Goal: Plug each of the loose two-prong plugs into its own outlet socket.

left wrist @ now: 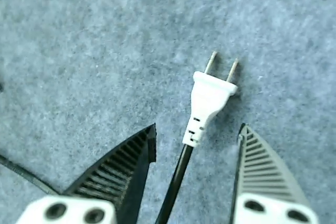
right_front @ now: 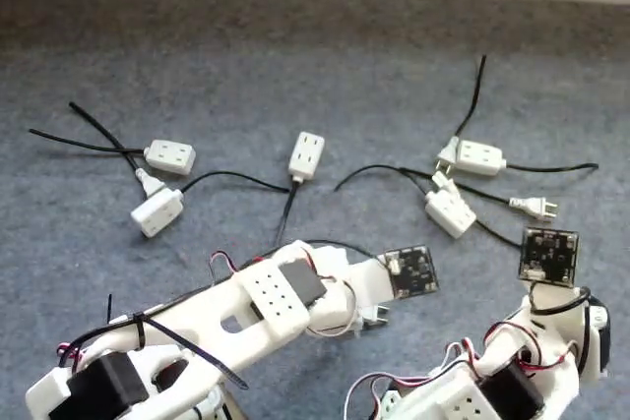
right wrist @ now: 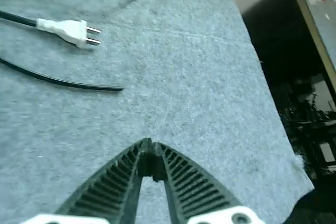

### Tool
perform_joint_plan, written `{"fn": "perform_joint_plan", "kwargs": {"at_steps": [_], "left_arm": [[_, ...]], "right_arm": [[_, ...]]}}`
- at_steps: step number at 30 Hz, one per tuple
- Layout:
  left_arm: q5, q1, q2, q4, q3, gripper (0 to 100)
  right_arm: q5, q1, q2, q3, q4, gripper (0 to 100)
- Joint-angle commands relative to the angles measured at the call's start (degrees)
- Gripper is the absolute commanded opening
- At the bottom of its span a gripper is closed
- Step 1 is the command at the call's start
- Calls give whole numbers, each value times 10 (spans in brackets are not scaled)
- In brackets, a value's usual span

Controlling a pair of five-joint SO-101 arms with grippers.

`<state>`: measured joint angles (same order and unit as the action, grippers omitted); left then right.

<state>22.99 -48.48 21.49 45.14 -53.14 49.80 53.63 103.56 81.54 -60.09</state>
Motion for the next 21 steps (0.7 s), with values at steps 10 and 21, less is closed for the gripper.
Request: {"fn": "perform_joint_plan", "kwargs": {"at_steps": [10, 21], "left_arm": [[9, -25, 12, 11, 60, 250], [11, -38, -133, 13, 108, 248]], "right_arm": [[46, 90, 0, 92, 87, 7], [45, 86, 6, 125, 88, 7]]}}
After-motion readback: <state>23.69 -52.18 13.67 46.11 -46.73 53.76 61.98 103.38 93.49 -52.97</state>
